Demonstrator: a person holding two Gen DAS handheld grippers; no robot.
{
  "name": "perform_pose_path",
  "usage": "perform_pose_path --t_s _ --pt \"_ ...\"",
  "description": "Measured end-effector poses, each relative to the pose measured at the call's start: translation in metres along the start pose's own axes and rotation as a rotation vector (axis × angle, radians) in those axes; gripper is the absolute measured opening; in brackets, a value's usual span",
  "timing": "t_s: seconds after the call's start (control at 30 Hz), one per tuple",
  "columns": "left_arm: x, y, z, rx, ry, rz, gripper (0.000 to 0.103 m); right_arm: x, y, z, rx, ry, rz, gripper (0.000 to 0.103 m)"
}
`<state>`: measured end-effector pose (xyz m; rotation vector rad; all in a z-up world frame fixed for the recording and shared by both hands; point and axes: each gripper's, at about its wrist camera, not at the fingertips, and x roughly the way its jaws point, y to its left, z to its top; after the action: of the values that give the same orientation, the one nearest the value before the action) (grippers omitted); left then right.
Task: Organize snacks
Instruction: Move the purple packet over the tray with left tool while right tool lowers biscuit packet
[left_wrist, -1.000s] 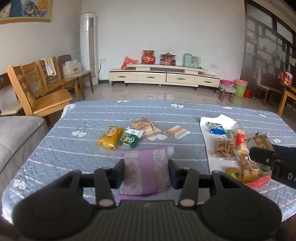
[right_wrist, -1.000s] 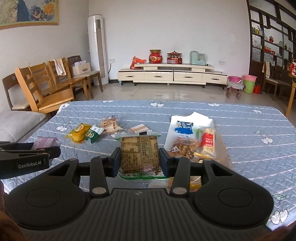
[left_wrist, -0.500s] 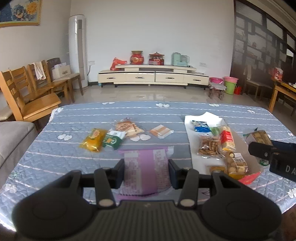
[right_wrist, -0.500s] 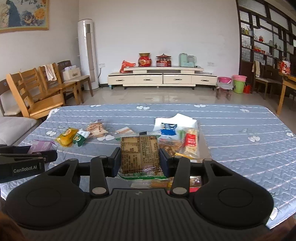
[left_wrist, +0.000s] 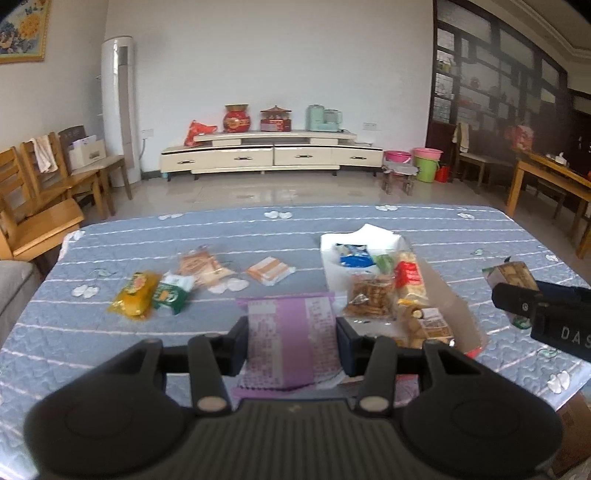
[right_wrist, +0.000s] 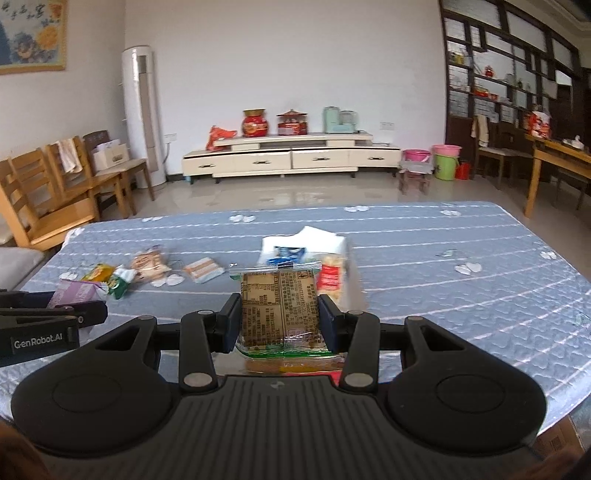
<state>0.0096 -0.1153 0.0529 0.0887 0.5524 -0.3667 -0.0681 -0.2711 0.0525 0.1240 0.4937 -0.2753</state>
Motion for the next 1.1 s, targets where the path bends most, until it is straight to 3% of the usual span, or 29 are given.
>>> perform_pose_path --t_s 0.47,1.1 --pt "0.019 -0.036 0.013 0.053 -0.011 -0.057 0.046 -0.003 -0.028 -0.001 0.049 -0.003 -0.06 0.053" --pt "0.051 -0.06 0.016 0.071 0.023 -0.095 0.046 0.017 -0.035 0.0 0.077 0.036 -0.058 0.053"
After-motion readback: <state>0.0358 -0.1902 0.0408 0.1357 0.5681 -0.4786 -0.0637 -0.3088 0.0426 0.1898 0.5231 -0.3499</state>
